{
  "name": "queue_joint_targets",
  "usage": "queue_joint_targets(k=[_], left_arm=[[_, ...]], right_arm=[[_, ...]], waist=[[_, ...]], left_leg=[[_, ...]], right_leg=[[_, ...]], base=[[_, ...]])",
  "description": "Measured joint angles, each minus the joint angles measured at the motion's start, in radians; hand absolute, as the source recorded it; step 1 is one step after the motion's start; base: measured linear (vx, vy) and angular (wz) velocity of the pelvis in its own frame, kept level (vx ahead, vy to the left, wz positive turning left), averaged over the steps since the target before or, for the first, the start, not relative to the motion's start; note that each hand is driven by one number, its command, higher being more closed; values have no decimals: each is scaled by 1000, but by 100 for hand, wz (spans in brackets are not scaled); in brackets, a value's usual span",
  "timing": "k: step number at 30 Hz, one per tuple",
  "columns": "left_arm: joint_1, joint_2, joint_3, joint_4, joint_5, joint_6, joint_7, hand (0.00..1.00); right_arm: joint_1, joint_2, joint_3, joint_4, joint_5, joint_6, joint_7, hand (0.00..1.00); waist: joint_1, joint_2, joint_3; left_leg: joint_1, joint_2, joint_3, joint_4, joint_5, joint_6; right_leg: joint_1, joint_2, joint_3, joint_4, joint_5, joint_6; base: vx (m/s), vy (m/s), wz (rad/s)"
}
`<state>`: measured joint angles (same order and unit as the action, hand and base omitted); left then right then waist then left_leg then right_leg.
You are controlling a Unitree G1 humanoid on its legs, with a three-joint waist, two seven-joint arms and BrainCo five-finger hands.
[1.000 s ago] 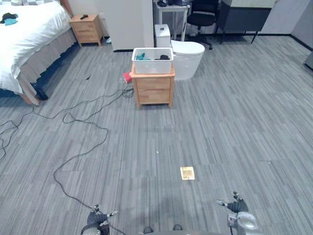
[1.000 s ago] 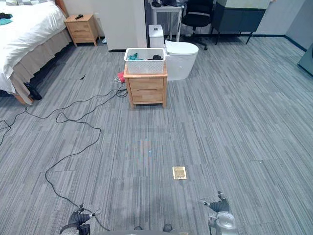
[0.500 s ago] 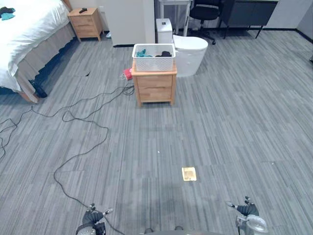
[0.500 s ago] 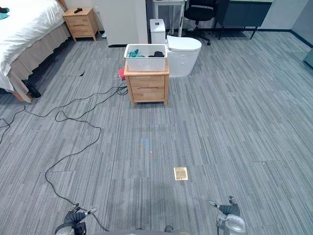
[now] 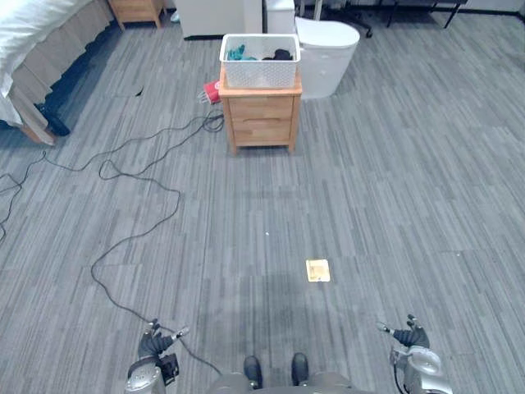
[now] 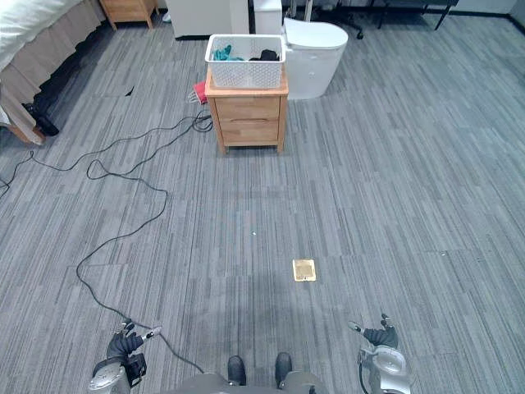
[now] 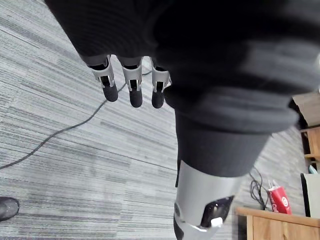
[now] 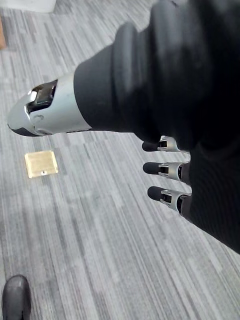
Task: Pick up the laundry basket with both hands and put the clothes into the washing machine.
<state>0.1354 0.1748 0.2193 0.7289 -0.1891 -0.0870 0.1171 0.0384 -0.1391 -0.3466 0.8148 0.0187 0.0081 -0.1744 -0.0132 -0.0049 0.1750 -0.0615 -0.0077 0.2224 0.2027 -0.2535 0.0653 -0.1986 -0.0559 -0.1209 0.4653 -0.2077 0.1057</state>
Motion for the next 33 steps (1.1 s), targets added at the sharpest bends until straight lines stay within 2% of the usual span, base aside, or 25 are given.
queue_joint_targets(k=[2,4,5,7,8,9,10,11,12,13,14,15,16,17,19,20,22,25,27,28,29,30,31,32,33], left_arm=[[-4,21,-31,-1,0,0,4,0],[-11,33,-34,-1,0,1,20,0],[-22,39,-34,0,-1,1,23,0],[-62,41,-34,2,-8,0,35,0],[-89,43,-43,12,-14,-4,38,0],[-106,45,-53,13,-14,-7,38,0],[-106,46,-57,16,-13,-8,38,0],[-107,39,-63,20,-13,-9,37,0],[-108,19,-64,33,-13,-8,36,0],[-111,8,-63,39,-13,-8,35,0],[-112,-3,-56,40,-13,-8,35,0],[-111,-12,-49,40,-13,-8,36,0],[-93,-31,-27,35,-14,-8,33,0],[-88,-36,-14,34,-14,-8,33,0],[-85,-51,-11,16,-14,-5,32,0],[-81,-67,-11,-11,-14,-7,24,0],[-78,-79,-11,-22,-13,-8,16,0],[-76,-83,-13,-23,-13,-4,15,0],[-47,-90,-14,-22,-11,-4,15,0],[-32,-90,-13,-17,-6,-4,17,0],[-13,-80,-12,-7,-3,1,17,0],[5,-78,-11,-7,-3,2,17,0],[11,-83,-13,-3,-3,2,18,0],[12,-82,-15,1,-3,3,17,0],[9,-71,-23,14,-4,5,17,0]], right_arm=[[6,15,27,-5,9,1,0,0],[-1,17,54,-5,10,1,1,0],[-7,10,71,-5,10,1,1,0],[-18,2,74,-8,10,0,1,0],[-18,2,75,-9,10,0,1,0],[-17,2,76,-12,10,0,0,0],[-9,2,77,-18,10,0,0,0],[7,0,80,-19,9,0,0,0],[7,-2,80,-20,8,0,0,0],[-1,-1,81,-24,8,0,1,0],[-7,12,89,-32,7,1,3,0],[-4,16,94,-37,6,1,4,0],[-3,18,116,-52,7,2,4,0],[-2,24,121,-62,7,1,3,0],[1,39,121,-103,9,-3,2,0],[2,45,121,-135,10,-3,1,0],[1,48,121,-156,10,-4,1,0],[0,50,108,-157,10,0,2,0],[1,41,83,-119,10,0,-1,0],[3,32,86,-106,9,-1,-1,0],[14,41,90,-87,8,1,-1,0],[32,51,90,-92,8,0,-1,0],[49,61,91,-91,5,0,0,0],[48,70,92,-90,4,1,0,0],[53,98,97,-91,1,1,-1,0]], waist=[[-11,1,14],[-12,-2,35],[-19,9,55],[-34,7,82],[-43,5,98],[-65,-18,102],[-69,-18,103],[-74,-41,92],[-81,-11,91],[-79,13,95],[-82,27,102],[-81,31,104],[-65,44,109],[-57,44,110],[-29,28,119],[-12,11,120],[6,13,119],[30,2,122],[34,4,113],[34,6,106],[41,-22,75],[48,-39,55],[57,-58,40],[57,-64,36],[42,-86,32]], left_leg=[[30,-1,-18,17,-32,16],[85,6,-21,4,-37,14],[129,11,-37,-22,-38,13],[200,24,-60,-66,-29,-3],[240,22,-81,-92,-22,-31],[278,16,-105,-109,-32,-61],[298,12,-116,-114,-43,-80],[344,11,-136,-112,-68,-123],[354,46,-140,-61,-83,-158],[342,71,-134,-8,-77,-195],[273,100,-122,182,-15,-293],[226,115,-121,307,45,-316],[97,186,-118,663,107,-323],[52,217,-106,784,99,-312],[-87,273,-70,997,55,-230],[-187,278,-32,982,31,-188],[-277,287,3,873,10,-163],[-345,225,19,443,14,-154],[-315,155,-46,26,114,-179],[-319,150,-62,-8,133,-183],[-321,125,-66,49,219,-150],[-326,111,-52,78,227,-138],[-319,104,-22,135,237,-105],[-310,96,-15,160,223,-69],[-266,74,-1,199,161,-30]], right_leg=[[-105,-19,-23,192,-37,-6],[-166,-19,-61,187,-54,-23],[-195,-11,-93,112,-44,-33],[-214,14,-121,-96,39,-45],[-234,24,-124,-236,127,-47],[-259,25,-121,-322,202,-47],[-268,23,-116,-345,225,-60],[-283,23,-88,-343,303,-125],[-300,38,-87,-240,388,-195],[-308,53,-99,-181,338,-212],[-294,62,-107,-117,258,-229],[-269,68,-108,-109,230,-236],[-160,111,-101,-138,179,-252],[-110,129,-95,-156,165,-259],[56,152,-73,-221,131,-281],[157,152,-40,-289,110,-273],[239,157,-16,-359,100,-263],[338,137,29,-417,60,-233],[416,112,70,-439,-3,-184],[436,104,90,-428,-45,-166],[437,59,118,-370,-115,-141],[422,35,132,-324,-145,-122],[377,6,152,-172,-177,-67],[341,-8,151,-67,-177,-47],[228,-53,137,227,-103,75]], base=[[260,112,18],[352,74,11],[443,38,31],[498,13,48],[573,-28,67],[596,-48,70],[802,-130,68],[830,-169,44],[836,-190,24],[690,-211,9],[566,-204,2],[889,-291,-4],[610,-185,-17],[735,-194,-28],[688,-139,-25],[708,-117,-35],[516,-38,-34],[539,80,-36],[595,216,-55],[653,317,-77],[566,288,-66],[643,274,-76],[549,208,-62],[821,340,-55],[671,290,-18]])
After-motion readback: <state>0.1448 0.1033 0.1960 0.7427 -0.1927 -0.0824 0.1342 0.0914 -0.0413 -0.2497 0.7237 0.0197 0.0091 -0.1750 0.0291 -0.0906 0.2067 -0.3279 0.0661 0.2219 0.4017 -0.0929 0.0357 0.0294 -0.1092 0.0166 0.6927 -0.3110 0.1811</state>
